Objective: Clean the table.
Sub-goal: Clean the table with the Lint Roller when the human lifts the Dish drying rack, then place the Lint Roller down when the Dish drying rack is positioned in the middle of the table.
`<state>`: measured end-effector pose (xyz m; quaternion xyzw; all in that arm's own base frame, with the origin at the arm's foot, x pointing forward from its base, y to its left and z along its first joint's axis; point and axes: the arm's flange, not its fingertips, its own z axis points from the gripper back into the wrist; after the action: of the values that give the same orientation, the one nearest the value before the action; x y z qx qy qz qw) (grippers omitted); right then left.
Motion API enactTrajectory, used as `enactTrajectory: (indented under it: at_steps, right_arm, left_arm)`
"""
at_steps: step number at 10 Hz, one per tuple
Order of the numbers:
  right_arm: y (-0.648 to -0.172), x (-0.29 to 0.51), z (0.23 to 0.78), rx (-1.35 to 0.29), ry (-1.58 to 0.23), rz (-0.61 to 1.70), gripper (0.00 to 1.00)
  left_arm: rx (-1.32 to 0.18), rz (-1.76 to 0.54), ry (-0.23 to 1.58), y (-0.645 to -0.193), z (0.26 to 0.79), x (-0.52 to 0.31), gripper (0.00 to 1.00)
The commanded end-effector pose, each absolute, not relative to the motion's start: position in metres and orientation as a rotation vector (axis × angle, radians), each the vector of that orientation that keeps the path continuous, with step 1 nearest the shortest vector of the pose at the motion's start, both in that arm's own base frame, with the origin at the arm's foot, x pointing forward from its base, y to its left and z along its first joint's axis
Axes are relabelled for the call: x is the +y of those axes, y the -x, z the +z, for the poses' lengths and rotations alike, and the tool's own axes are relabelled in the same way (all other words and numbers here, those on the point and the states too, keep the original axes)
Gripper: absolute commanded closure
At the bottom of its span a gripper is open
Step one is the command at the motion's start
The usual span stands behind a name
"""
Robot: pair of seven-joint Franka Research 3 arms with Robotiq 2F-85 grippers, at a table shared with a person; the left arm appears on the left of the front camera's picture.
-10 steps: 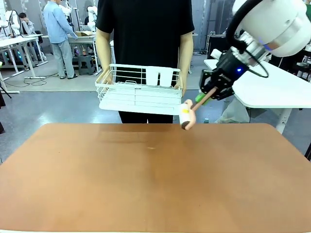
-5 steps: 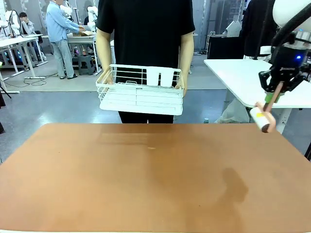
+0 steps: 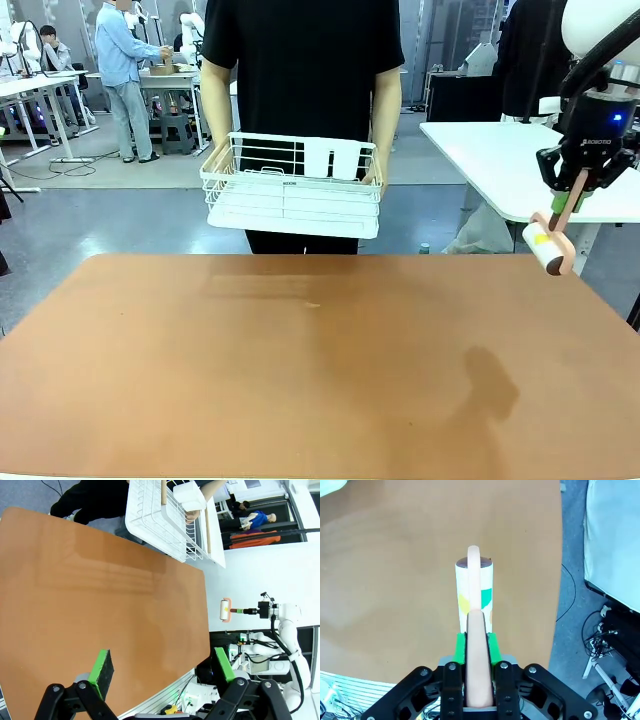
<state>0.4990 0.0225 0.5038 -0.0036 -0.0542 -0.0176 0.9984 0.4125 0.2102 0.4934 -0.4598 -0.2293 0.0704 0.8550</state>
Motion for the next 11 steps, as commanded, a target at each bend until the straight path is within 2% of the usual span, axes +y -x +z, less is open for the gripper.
enactTrajectory:
  at_steps: [1, 11]
  right_arm:
    - [-0.498, 0.024, 0.5048, -0.125, -0.012, -0.028, 0.79]
    - [-0.498, 0.024, 0.5048, -0.125, -0.012, -0.028, 0.79]
  left_arm:
    - [-0.489, 0.147, 0.983, -0.4115, 0.4959, 0.2107, 0.0]
    - [-0.489, 0.147, 0.983, -0.4115, 0.4959, 0.2107, 0.0]
